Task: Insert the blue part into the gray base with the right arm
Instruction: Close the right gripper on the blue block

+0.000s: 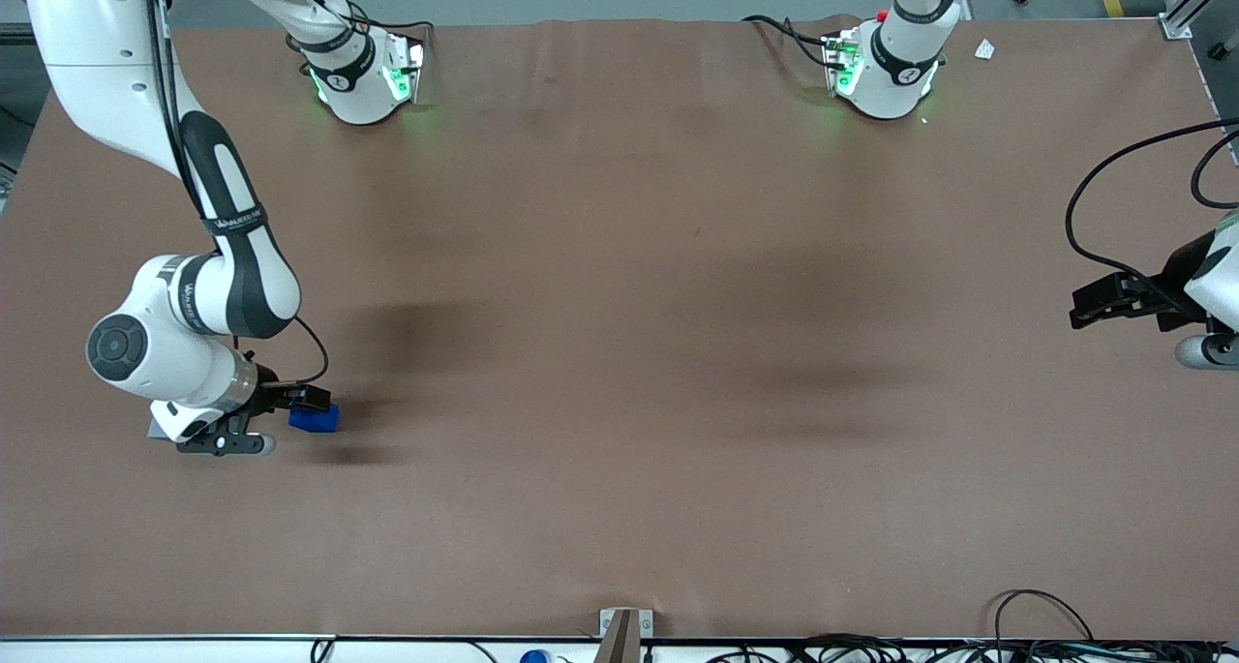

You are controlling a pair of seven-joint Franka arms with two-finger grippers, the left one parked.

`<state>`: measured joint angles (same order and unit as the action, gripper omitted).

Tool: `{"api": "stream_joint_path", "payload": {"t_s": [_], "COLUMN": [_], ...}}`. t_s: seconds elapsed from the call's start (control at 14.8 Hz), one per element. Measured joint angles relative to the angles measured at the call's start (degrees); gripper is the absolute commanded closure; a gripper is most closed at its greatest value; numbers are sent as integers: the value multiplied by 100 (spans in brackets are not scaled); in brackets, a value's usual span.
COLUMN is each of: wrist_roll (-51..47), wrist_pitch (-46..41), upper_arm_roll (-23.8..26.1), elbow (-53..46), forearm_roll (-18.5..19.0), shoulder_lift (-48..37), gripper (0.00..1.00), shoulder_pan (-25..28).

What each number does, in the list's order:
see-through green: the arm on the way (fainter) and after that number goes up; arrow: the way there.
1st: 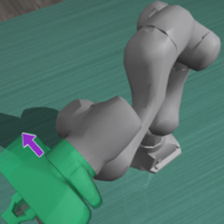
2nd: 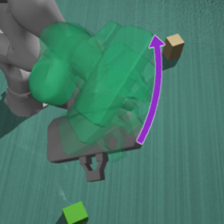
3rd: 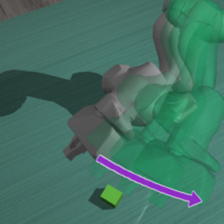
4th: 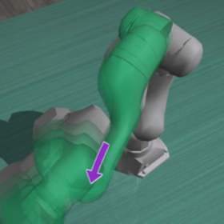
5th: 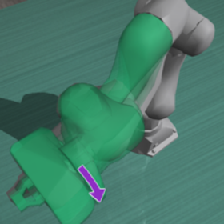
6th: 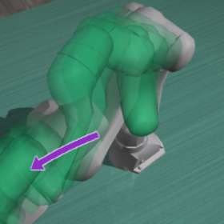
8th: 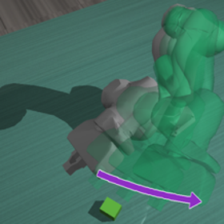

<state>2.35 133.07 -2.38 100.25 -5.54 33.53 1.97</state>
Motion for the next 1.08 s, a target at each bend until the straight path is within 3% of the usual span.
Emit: {"api": "stream_joint_path", "payload": {"t_s": [0.41, 0.74, 0.88, 1.08], "wrist_roll": [-84, -94, -105, -109], "wrist_pitch": [4, 11, 14, 16], "upper_arm_roll": [10, 6, -11, -26], "elbow": [0, -1, -1, -17], "forearm_roll": [-2, -2, -3, -6], "shoulder_lift": [44, 44, 44, 45], "gripper": [31, 40, 53, 84], "shoulder_pan": [47, 48, 42, 34]}}
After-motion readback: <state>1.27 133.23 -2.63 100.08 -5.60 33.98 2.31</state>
